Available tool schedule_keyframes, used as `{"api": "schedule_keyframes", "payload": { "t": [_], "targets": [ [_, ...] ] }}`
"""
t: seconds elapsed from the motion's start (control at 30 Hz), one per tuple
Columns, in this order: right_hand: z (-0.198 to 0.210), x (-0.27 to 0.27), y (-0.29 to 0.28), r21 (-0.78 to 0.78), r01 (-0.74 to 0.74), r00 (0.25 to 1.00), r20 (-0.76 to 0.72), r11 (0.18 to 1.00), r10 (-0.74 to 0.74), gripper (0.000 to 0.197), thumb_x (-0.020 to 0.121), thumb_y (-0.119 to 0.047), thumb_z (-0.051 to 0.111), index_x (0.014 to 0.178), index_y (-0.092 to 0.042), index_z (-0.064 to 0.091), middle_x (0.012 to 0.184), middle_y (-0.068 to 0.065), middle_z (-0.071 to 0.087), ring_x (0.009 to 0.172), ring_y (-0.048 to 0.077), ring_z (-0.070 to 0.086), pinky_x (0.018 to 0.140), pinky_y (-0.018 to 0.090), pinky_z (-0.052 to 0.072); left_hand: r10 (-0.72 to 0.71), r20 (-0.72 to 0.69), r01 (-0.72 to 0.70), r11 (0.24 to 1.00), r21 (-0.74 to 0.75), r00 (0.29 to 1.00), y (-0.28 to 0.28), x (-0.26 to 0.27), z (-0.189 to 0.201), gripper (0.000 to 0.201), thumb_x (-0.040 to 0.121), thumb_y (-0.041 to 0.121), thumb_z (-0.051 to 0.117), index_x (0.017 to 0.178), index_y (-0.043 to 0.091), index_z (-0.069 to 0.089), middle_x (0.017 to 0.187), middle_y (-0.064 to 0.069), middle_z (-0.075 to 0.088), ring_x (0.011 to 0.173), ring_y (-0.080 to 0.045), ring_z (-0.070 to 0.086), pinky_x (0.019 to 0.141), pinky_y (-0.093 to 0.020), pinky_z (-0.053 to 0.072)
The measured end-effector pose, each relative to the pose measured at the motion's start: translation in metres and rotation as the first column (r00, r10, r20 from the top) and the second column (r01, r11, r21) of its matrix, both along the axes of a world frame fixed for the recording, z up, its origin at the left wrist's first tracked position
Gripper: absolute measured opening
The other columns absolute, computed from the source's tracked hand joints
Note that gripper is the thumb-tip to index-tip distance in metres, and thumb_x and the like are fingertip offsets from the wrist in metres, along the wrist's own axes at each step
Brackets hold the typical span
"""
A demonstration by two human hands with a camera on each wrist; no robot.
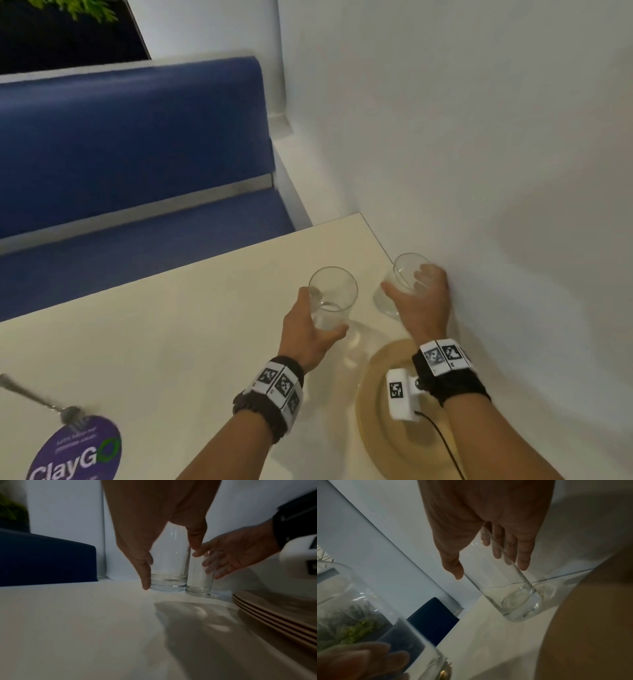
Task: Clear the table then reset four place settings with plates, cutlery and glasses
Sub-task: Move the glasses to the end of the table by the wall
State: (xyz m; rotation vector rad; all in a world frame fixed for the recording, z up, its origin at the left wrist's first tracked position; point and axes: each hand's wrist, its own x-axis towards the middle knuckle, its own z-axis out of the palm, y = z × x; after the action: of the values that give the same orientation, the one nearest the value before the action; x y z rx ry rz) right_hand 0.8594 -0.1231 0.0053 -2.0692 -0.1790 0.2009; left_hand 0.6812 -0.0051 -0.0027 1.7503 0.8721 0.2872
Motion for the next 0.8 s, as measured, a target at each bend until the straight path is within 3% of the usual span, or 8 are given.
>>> {"api": "schedule_keyframes", "payload": {
  "t": [0.17,0.27,0.33,0.43,0.63,0.8],
  "targets": [
    [0.001,-0.004,-0.023,-0.035,-0.038,0.999,-0.023,0.999,0.037,0.088,0.062,-0.026,0.091,0.136,-0.019,0.044,0.133,0.003,0.057,0.12,0.019,0.056,0.103,0.039,0.048,-0.016,0.029,0.017,1.0,-0.025,0.999,-0.017,0.029,-0.017,0.068,0.069,0.029,0.09,0.121,0.02,0.047,0.114,0.008,0.058,0.103,-0.013,0.058,0.077,-0.006,0.042],
    [-0.006,-0.009,-0.032,-0.025,-0.043,0.997,-0.065,0.999,0.042,0.085,0.065,-0.025,0.09,0.136,-0.025,0.044,0.134,-0.002,0.056,0.121,0.016,0.056,0.104,0.038,0.048,-0.019,0.029,0.019,0.999,-0.029,0.999,-0.024,0.043,-0.025,0.068,0.068,0.03,0.09,0.12,0.021,0.047,0.108,0.011,0.059,0.099,-0.013,0.06,0.079,-0.011,0.045],
    [-0.011,-0.009,-0.034,-0.021,-0.047,0.997,-0.061,0.999,0.046,0.082,0.065,-0.027,0.09,0.134,-0.027,0.045,0.133,-0.003,0.056,0.118,0.016,0.058,0.102,0.036,0.05,-0.032,0.024,0.032,0.999,-0.014,0.999,-0.028,0.05,-0.026,0.066,0.068,0.03,0.09,0.117,0.024,0.046,0.102,0.016,0.059,0.091,-0.006,0.06,0.071,-0.004,0.043],
    [-0.013,-0.007,-0.037,-0.021,-0.068,0.996,-0.06,0.997,0.067,0.079,0.067,-0.026,0.09,0.132,-0.028,0.045,0.13,-0.004,0.057,0.115,0.015,0.059,0.098,0.033,0.051,-0.065,0.011,0.065,0.997,-0.031,0.998,-0.036,0.057,-0.028,0.064,0.068,0.03,0.088,0.113,0.03,0.043,0.1,0.02,0.058,0.088,0.006,0.057,0.066,-0.003,0.044],
    [-0.014,-0.005,-0.048,-0.014,-0.123,0.989,-0.079,0.992,0.122,0.082,0.07,-0.027,0.088,0.138,-0.03,0.042,0.134,-0.007,0.054,0.12,0.013,0.056,0.101,0.036,0.051,-0.049,-0.006,0.049,0.999,0.002,0.999,-0.042,0.062,-0.037,0.072,0.066,0.033,0.089,0.122,0.025,0.045,0.111,0.011,0.06,0.098,-0.008,0.059,0.076,-0.004,0.042],
    [-0.007,-0.008,-0.047,0.0,-0.107,0.987,-0.118,0.994,0.106,0.081,0.074,-0.022,0.086,0.142,-0.025,0.042,0.138,-0.004,0.054,0.125,0.014,0.054,0.105,0.038,0.048,-0.092,-0.02,0.092,0.996,-0.005,0.996,-0.043,0.063,-0.034,0.073,0.067,0.033,0.088,0.124,0.024,0.043,0.114,0.01,0.058,0.1,-0.007,0.056,0.074,-0.005,0.041]
  ]
}}
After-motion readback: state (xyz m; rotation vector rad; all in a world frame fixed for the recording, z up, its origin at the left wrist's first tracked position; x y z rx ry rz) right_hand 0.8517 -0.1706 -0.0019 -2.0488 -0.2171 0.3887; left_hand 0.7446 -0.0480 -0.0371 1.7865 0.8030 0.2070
